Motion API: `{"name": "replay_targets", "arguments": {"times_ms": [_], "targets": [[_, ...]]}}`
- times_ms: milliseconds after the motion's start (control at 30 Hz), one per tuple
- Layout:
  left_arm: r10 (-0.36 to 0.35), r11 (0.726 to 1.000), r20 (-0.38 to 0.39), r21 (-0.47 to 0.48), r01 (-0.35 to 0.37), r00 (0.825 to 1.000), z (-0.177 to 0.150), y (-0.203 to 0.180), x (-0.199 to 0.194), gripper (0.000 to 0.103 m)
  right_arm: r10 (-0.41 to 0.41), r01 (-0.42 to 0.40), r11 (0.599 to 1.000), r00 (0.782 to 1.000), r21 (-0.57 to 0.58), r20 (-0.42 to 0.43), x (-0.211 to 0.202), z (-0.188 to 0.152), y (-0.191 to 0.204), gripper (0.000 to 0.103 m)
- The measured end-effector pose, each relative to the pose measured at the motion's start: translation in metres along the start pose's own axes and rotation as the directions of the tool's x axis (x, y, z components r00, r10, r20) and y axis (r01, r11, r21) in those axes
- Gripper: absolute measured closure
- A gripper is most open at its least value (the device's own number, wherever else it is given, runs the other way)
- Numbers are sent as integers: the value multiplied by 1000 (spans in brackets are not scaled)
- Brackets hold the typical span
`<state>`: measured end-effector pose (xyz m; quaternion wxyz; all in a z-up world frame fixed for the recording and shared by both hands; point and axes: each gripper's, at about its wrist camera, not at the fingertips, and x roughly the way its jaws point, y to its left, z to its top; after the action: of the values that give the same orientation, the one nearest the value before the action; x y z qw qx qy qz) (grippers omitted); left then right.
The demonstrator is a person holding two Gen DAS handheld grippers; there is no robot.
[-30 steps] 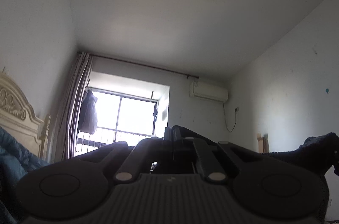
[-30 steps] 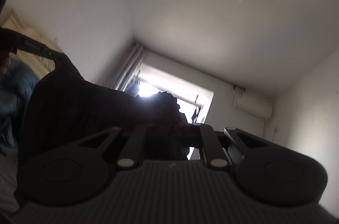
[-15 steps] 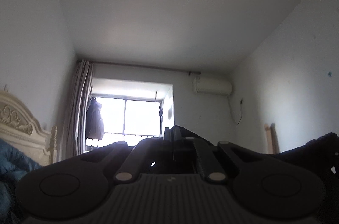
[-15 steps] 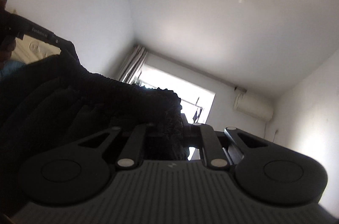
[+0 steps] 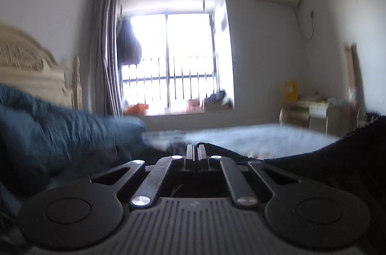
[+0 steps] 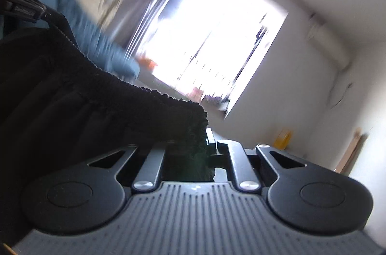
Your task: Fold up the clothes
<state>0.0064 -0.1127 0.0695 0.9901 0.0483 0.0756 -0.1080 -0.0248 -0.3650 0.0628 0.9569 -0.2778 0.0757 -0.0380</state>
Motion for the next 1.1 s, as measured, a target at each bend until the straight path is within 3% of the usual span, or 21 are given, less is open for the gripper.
{"name": "replay_targets", "arguments": {"times_ms": [133, 233, 333, 467, 567, 633, 667, 767, 867, 1100], "targets": [[4, 1000, -188, -8, -6, 982, -83, 17, 70, 100, 75, -84, 995, 984, -47, -160, 77, -62, 53, 94], [10, 1000, -278, -10, -14, 961, -114, 31, 101, 100, 141, -152, 988, 955, -21, -262, 127, -94, 74, 94], [18, 1000, -287, -1, -19, 958, -102, 39, 105, 100, 189, -187, 982, 935, 34, -299, 149, -88, 80, 94], [32, 999, -290, 10, -31, 956, -95, 47, 121, 100, 223, -209, 975, 923, 78, -313, 134, -50, 78, 94], [-6, 1000, -364, -6, 4, 931, -101, 48, 141, 98, 249, -224, 968, 909, 111, -334, 126, -31, 84, 93], [-49, 998, -403, -49, 32, 914, -104, 56, 141, 90, 289, -254, 957, 883, 142, -370, 139, -45, 93, 91], [-64, 996, -405, -76, 36, 912, -102, 62, 138, 81, 307, -265, 951, 871, 159, -383, 144, -51, 96, 87], [-99, 985, -395, -169, 34, 913, -90, 86, 123, 51, 326, -260, 941, 869, 217, -373, 146, -49, 79, 69], [-118, 970, -371, -241, 28, 921, -72, 112, 104, 51, 335, -245, 929, 874, 278, -350, 137, -43, 56, 48], [-85, 961, -317, -275, -6, 945, -10, 157, 14, 51, 309, -183, 915, 891, 359, -333, 96, -22, 13, 41]]}}
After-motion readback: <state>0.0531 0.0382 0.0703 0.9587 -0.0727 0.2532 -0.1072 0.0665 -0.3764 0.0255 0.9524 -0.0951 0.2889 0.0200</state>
